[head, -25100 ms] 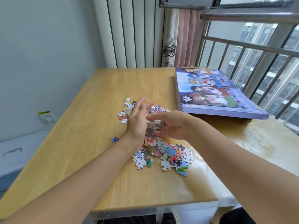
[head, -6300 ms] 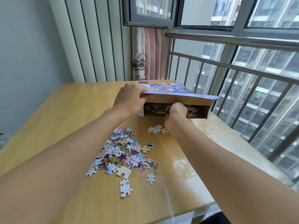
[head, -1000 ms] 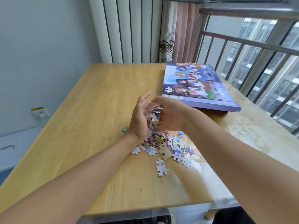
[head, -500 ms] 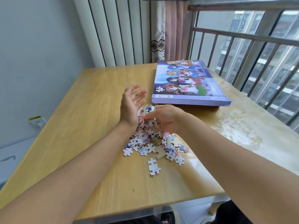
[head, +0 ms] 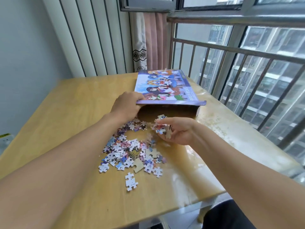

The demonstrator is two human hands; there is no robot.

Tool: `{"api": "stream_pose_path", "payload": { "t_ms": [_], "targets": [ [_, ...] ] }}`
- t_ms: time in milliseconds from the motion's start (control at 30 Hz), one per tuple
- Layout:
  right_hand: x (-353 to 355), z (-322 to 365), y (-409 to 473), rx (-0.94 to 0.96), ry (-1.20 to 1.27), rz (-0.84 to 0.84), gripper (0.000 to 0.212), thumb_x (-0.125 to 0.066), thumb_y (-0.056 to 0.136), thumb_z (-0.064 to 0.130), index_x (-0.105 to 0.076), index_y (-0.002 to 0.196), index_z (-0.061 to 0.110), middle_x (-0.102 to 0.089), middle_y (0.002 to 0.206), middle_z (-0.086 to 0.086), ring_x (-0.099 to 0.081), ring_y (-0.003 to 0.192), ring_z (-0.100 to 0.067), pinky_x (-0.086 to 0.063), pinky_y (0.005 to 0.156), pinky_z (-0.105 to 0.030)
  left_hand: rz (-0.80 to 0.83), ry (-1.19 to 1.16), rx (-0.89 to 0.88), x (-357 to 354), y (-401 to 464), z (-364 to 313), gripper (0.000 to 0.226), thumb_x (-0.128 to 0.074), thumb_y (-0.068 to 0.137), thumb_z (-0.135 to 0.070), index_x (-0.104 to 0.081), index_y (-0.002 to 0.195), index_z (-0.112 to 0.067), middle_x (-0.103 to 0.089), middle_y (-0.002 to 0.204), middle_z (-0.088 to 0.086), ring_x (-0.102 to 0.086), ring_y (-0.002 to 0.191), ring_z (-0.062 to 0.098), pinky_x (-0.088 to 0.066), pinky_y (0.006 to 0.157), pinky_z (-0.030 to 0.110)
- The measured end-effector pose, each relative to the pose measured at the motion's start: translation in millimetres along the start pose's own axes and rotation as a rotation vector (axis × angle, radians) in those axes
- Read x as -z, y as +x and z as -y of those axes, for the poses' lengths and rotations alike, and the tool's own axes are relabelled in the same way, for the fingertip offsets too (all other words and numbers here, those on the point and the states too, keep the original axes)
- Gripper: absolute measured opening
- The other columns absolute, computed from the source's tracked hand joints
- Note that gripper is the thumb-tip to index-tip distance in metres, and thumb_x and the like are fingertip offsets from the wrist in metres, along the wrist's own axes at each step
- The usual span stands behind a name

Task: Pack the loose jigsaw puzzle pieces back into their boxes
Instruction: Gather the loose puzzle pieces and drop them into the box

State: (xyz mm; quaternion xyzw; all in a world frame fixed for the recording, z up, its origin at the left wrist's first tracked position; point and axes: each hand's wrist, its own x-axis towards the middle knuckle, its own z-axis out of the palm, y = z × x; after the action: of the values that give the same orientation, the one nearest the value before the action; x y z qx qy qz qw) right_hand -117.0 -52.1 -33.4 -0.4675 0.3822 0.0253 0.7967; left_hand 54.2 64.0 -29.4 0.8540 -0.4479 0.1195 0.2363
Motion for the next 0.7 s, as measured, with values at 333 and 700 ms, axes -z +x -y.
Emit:
{"api": "stream_pose_path", "payload": {
  "t_ms": [333,700],
  "targets": [
    [-5,18,2,0.024,0.455,0.027,0.04,-0.062,0.099,0.025,-0.054,0.126,-0.004,-0.063,0.122,-0.025,-0.067,0.096,-0.038,-0.056,0.063,-0.051,-0.127,-0.149,0.082,11,14,-18,0.018,-0.061,0.091,-0.015,-0.077,0.099,-0.019,-0.068,0.086,-0.001,-0.058,0.086,0.025,-0.044,0.069,0.035],
    [-22,76,24,0.216,0.828,0.041,0.048,-0.041,0.097,0.044,-0.06,0.127,0.012,-0.067,0.119,-0.021,-0.064,0.108,-0.045,-0.046,0.095,-0.066,-0.213,-0.174,0.138,29,41,-20,0.019,-0.069,0.091,-0.027,-0.077,0.107,-0.021,-0.074,0.109,0.0,-0.063,0.103,0.024,-0.048,0.086,0.034]
  ]
}}
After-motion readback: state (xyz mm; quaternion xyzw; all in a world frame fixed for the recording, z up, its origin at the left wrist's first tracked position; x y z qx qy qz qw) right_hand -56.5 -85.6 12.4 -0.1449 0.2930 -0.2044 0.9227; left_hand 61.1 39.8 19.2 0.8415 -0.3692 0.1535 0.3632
